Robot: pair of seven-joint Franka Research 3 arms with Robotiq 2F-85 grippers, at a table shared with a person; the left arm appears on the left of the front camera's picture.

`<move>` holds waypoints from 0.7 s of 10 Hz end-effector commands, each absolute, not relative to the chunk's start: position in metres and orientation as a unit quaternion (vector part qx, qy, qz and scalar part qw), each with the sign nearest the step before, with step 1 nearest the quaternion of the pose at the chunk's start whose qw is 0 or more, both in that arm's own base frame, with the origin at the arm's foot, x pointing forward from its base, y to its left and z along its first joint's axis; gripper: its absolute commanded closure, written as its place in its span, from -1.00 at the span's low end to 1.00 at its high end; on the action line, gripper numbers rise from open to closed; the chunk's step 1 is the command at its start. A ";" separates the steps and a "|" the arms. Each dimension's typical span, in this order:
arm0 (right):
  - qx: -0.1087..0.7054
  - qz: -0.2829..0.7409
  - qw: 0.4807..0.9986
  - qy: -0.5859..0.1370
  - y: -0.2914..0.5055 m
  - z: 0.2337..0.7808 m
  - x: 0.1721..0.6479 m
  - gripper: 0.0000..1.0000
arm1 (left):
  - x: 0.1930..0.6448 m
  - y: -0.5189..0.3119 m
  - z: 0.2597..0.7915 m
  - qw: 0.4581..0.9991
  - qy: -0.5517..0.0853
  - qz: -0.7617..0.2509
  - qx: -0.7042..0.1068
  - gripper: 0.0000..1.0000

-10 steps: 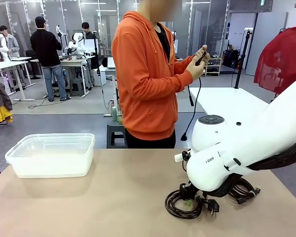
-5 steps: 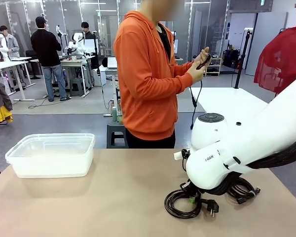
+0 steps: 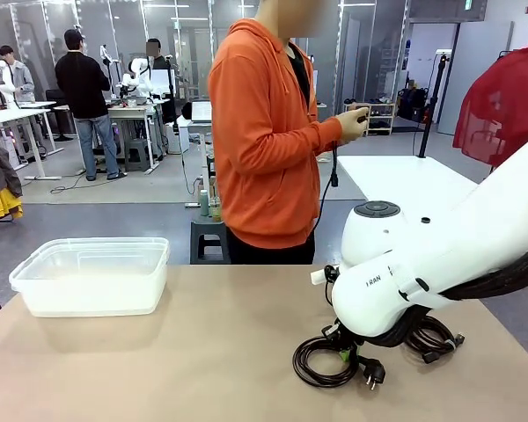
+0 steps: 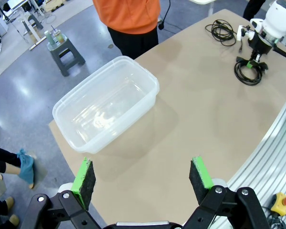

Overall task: Organize and store the cables.
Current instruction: Place the Power Cable into the Organizing box.

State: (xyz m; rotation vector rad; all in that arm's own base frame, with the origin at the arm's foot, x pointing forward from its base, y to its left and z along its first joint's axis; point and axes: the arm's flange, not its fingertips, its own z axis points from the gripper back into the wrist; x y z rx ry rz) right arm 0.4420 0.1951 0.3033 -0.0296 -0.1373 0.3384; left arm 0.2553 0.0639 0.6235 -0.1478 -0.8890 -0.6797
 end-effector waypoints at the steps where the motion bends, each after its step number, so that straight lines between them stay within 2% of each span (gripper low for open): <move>1: -0.005 0.165 0.984 -0.073 0.194 0.322 0.440 1.00 | 0.255 0.065 0.623 0.843 -0.422 -0.327 -0.067 -1.00; 2: -0.020 0.164 0.983 -0.073 0.190 0.339 0.442 1.00 | 0.255 0.065 0.623 0.843 -0.422 -0.327 -0.067 -1.00; 4: 0.003 0.157 0.985 -0.067 0.190 0.372 0.453 1.00 | 0.255 0.065 0.623 0.843 -0.422 -0.327 -0.067 -1.00; 7: -0.003 0.135 0.988 -0.073 0.226 0.406 0.466 1.00 | 0.255 0.065 0.623 0.843 -0.422 -0.327 -0.067 -1.00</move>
